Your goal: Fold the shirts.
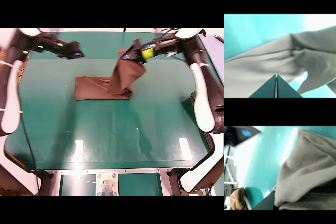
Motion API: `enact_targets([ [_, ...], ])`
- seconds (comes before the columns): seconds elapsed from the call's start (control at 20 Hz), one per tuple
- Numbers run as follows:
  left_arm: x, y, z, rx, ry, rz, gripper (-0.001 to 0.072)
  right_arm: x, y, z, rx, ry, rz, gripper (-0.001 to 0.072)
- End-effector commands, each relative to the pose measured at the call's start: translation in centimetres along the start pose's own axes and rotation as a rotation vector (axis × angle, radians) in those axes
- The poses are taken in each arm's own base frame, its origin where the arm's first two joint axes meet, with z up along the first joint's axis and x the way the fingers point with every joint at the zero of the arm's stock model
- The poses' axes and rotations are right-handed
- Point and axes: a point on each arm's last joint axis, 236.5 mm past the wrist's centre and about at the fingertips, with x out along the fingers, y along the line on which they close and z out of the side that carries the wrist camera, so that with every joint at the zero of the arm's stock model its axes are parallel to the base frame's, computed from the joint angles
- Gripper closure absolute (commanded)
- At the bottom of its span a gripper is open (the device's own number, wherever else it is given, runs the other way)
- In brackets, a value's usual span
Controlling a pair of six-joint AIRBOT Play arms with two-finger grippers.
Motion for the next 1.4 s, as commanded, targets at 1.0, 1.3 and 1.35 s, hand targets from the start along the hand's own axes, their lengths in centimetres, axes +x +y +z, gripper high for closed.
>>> enact_targets([
  [1.0, -7.0, 7.1, -2.5, -0.044, 0.076, 0.128, 0.0685, -3.1, -19.0, -1.8, 0.306, -0.019, -0.292, 0.0147],
  [1.3, -7.4, 9.1, -3.2, -0.058, 0.102, 0.217, 0.0685, 6.4, -19.7, -6.5, 0.338, 0.055, -0.251, 0.0105],
  [1.35, -7.4, 9.3, -3.3, -0.058, 0.105, 0.223, 0.0685, 8.1, -18.8, -6.6, 0.325, 0.055, -0.224, 0.0104],
])
